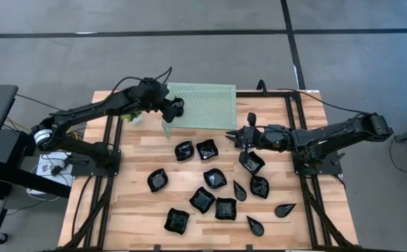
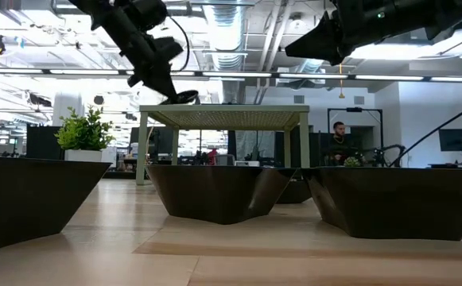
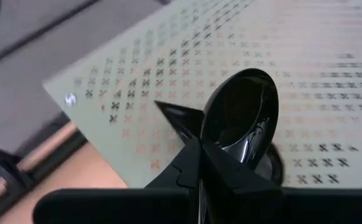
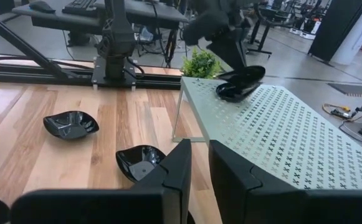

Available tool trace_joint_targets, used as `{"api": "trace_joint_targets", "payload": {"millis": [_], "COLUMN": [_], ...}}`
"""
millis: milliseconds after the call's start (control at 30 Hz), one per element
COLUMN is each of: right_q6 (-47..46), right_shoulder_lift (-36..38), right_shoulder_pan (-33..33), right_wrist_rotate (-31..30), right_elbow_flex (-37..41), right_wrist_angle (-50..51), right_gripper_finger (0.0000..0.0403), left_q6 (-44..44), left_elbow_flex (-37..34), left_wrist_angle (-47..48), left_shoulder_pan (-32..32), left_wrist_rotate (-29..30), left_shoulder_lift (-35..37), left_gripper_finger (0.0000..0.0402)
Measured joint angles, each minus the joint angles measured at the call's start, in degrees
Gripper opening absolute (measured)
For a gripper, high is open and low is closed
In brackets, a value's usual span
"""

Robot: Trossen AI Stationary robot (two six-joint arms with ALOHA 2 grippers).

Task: Pick & Place Mini shaped plates
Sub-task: Stack the drop shaped plate on top of the other drop shaped plate on the shelf

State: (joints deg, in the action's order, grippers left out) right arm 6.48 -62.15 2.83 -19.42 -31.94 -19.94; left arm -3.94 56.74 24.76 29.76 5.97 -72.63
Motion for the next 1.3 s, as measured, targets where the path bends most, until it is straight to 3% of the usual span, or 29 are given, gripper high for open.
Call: {"api": "trace_joint_targets", "payload": {"millis": [200,300,500,567,800,867,1000,1100,1300], "right_q6": [0.02,0.0,-0.13,-0.13,-0.06,0.7,9.08,15.42,20.94], "right_shoulder_lift": [0.0,0.0,0.0,0.0,-0.5,-2.29,-9.8,-16.99,-28.75], "right_shoulder_pan": [0.0,0.0,0.03,0.02,0.02,0.01,0.28,1.77,5.33], "right_wrist_rotate": [0.0,0.0,0.0,0.0,0.11,2.7,14.28,16.66,16.61], "right_elbow_flex": [0.0,0.0,0.0,0.0,0.0,0.0,0.0,-1.99,-15.06], "right_wrist_angle": [0.0,0.0,0.02,0.05,-1.58,-4.86,-16.17,-23.28,-15.0], "right_gripper_finger": [0.0051,0.0051,0.0051,0.0051,0.0051,0.0051,0.0051,0.0051,0.0051], "left_q6": [15.93,14.59,0.07,2.14,16.23,18.28,18.59,17.89,12.33], "left_elbow_flex": [2.12,2.24,0.13,-1.18,-3.15,-3.15,-3.15,-3.15,-3.39], "left_wrist_angle": [-0.27,0.24,0.13,0.38,-0.18,-0.61,-0.87,-0.84,-0.22], "left_shoulder_pan": [-4.33,-5.39,-5.91,-5.86,-9.1,-11.33,-16.7,-20.5,-26.45], "left_wrist_rotate": [-0.23,-0.07,1.46,2.75,-1.35,-3.74,-7.23,-9.05,-13.48], "left_shoulder_lift": [4.95,6.29,5.62,5.12,5.12,5.04,4.97,4.97,4.03], "left_gripper_finger": [0.0008,0.0008,0.0008,0.0008,0.0008,0.0008,0.0008,0.0008,0.0008]}}
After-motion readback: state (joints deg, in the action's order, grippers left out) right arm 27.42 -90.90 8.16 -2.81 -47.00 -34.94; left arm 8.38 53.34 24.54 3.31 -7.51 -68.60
